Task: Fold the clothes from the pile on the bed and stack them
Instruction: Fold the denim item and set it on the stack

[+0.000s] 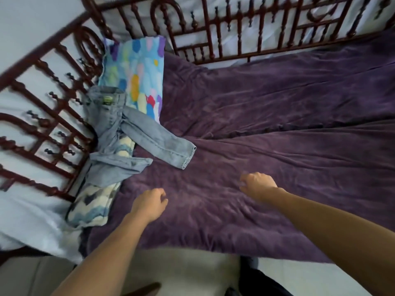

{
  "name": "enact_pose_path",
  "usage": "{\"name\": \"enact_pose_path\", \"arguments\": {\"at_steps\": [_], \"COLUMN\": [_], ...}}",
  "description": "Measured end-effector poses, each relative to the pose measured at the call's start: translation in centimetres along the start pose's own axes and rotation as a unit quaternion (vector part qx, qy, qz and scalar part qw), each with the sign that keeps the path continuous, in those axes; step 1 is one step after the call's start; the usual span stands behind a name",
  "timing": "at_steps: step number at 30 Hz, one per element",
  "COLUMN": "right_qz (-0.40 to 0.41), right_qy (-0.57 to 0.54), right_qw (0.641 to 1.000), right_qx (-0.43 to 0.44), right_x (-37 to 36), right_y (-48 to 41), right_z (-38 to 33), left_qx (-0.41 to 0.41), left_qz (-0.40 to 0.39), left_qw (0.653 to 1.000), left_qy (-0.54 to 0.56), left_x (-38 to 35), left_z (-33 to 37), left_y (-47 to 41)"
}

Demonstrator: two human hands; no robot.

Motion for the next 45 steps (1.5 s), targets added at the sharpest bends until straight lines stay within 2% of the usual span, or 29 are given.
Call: {"name": "enact_pose_path", "arguments": {"at_steps": [10, 16, 20, 25, 30, 33, 35, 38, 40, 43, 45], "right_qz": [-0.104, -0.103, -0.099, -0.106, -0.114, -0.111, -0.112, -0.127, -0.114, -0.063, -0.062], "right_qy": [-0.023, -0.027, -0.042, -0.038, -0.026, -0.028, -0.039, -0.038, -0.065, -0.240, -0.397], "right_qw": [0.994, 0.993, 0.994, 0.994, 0.993, 0.993, 0.992, 0.989, 0.988, 0.960, 0.902], "right_qx": [0.007, 0.046, 0.026, -0.006, -0.024, -0.025, -0.035, -0.057, -0.078, -0.132, -0.157], "right_x": [-1.7, 0.0, 1.0, 0.2, -0.5, -0.6, -0.3, 1.2, 2.7, 5.3, 6.4], "right_y": [-13.8, -19.4, -24.0, -28.7, -33.2, -35.7, -37.3, -39.6, -41.3, -44.1, -45.9], "right_z": [-9.8, -18.5, -22.8, -26.4, -28.9, -29.8, -29.9, -29.6, -29.8, -31.6, -34.2], "left_qx": [0.038, 0.091, 0.103, 0.086, 0.096, 0.128, 0.114, 0.042, -0.023, -0.058, -0.060], "left_qz": [-0.024, -0.009, -0.023, 0.043, 0.188, 0.161, 0.142, 0.155, 0.139, 0.091, 0.039], "left_qw": [0.999, 0.995, 0.990, 0.988, 0.955, 0.930, 0.931, 0.954, 0.958, 0.966, 0.971], "left_qy": [0.029, 0.049, 0.091, 0.120, 0.207, 0.304, 0.315, 0.252, 0.251, 0.237, 0.228], "left_x": [3.5, 6.4, 7.5, 13.0, 18.5, 17.9, 16.4, 14.1, 12.2, 8.7, 6.1], "left_z": [-10.5, -19.3, -25.2, -30.5, -33.5, -34.5, -34.4, -33.0, -31.7, -31.0, -32.0], "left_y": [-10.5, -16.8, -23.9, -37.8, -50.3, -54.9, -55.7, -52.8, -49.0, -42.0, -38.1]}}
Point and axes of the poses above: each hand's wrist, its own y-axis away from the middle knuckle, its own x-axis out of the back of the hand, z = x × y, the point moved 4 cm from there along -y, towards the middle knuckle, and after that the axes turned 9 degrees about y, right-handed, at the moved point
